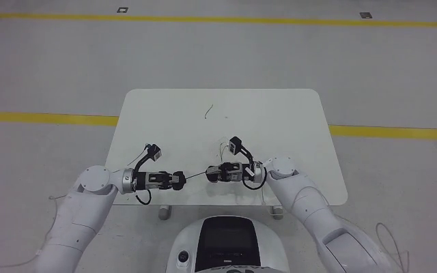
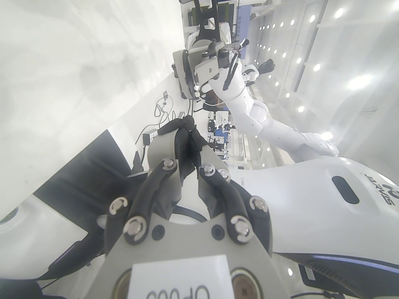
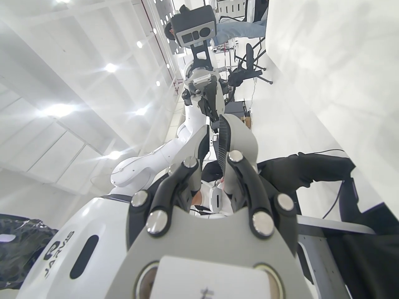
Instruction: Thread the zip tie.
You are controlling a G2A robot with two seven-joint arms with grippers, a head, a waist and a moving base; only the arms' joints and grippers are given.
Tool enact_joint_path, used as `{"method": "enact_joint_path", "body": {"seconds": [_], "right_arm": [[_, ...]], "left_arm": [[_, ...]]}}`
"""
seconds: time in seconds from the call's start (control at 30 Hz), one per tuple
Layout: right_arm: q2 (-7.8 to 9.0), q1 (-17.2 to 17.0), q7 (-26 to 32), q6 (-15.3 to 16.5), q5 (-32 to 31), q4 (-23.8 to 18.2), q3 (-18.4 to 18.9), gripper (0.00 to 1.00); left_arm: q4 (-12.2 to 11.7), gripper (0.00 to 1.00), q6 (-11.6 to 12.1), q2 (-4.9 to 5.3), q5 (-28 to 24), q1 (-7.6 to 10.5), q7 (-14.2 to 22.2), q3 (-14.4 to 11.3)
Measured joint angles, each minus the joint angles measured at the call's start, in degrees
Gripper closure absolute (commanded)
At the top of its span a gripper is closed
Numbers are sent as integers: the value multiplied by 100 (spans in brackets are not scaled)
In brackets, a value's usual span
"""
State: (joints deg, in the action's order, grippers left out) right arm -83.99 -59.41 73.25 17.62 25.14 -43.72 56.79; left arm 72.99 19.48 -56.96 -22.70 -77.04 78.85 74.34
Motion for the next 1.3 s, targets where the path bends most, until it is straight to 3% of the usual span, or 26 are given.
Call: {"method": "enact_joint_path", "body": {"seconds": [0.23, 0.33, 0.6, 0.67, 0.7, 1.3], "right_arm": [[21, -9, -23, 13, 38, -18, -24, 91], [30, -12, -38, 7, 51, -28, -35, 100], [53, -13, -62, -6, 80, -47, -67, 100], [59, -13, -63, -2, 90, -50, -74, 100], [62, -13, -62, 1, 96, -50, -77, 100], [98, -46, -137, 78, 258, -52, -66, 100]], "left_arm": [[0, 100, 0, 0, 0, 0, 0, 0], [0, 100, 0, 0, 0, 0, 0, 0], [0, 100, 0, 0, 0, 0, 0, 0], [0, 49, 0, 0, 0, 0, 0, 0], [0, 0, 0, 0, 0, 0, 0, 0], [0, 0, 0, 0, 0, 0, 0, 0]]}}
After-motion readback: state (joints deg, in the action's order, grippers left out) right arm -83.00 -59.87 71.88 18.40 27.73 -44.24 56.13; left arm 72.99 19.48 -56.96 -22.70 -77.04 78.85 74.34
